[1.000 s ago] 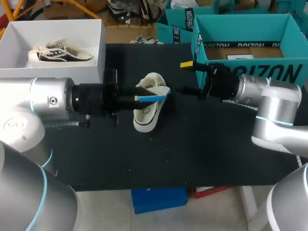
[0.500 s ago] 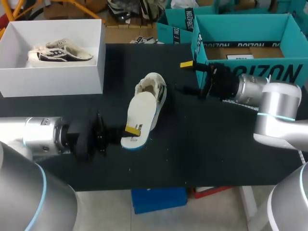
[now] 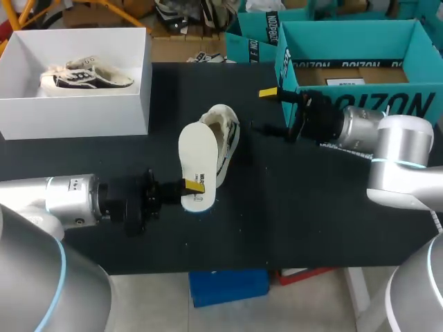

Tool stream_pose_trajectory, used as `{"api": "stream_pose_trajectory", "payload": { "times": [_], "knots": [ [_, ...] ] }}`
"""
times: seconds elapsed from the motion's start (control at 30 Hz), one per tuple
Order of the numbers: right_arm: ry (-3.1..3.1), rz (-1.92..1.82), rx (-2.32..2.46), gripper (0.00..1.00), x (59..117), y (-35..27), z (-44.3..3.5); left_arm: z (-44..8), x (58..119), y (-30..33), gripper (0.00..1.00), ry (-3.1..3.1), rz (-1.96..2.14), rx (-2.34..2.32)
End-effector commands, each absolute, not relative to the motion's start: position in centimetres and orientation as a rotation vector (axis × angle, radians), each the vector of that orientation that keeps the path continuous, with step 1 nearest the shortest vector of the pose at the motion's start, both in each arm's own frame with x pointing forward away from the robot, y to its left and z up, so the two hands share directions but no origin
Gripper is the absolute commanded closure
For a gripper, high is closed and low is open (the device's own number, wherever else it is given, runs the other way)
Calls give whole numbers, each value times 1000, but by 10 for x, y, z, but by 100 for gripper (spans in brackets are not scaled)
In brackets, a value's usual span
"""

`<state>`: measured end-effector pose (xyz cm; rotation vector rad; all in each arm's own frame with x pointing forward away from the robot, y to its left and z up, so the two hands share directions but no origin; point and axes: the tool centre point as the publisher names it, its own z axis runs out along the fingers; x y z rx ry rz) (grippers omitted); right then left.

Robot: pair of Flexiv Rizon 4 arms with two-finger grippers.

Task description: Take the shoe out of the shoebox, open the shoe tongue, remove and reinsert the insole, then place the shoe into the shoebox

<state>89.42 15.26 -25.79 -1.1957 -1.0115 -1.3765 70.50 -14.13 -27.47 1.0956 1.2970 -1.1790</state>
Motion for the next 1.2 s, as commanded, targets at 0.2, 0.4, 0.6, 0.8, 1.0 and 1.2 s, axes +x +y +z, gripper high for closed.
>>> {"api": "stream_pose_trajectory", "payload": {
  "times": [0.2,0.4,0.6,0.8,1.0,1.2],
  "knots": [
    [-1011,-1377,-1197,0,894,154,-259,-274,705,-143,100,1298,-1175,1098],
    [-1011,-1377,-1197,0,894,154,-259,-278,701,-151,100,1252,-1071,1180],
    [-1011,-1377,-1197,0,894,154,-259,-290,715,-149,100,1167,-983,1275],
    [-1011,-1377,-1197,0,894,154,-259,-298,740,-148,100,1166,-973,1285],
    [-1011,-1377,-1197,0,894,154,-259,-300,776,-151,100,1198,-938,1282],
    [-1011,-1377,-1197,0,894,154,-259,-288,806,-154,100,1187,-907,1286]
  ]
}}
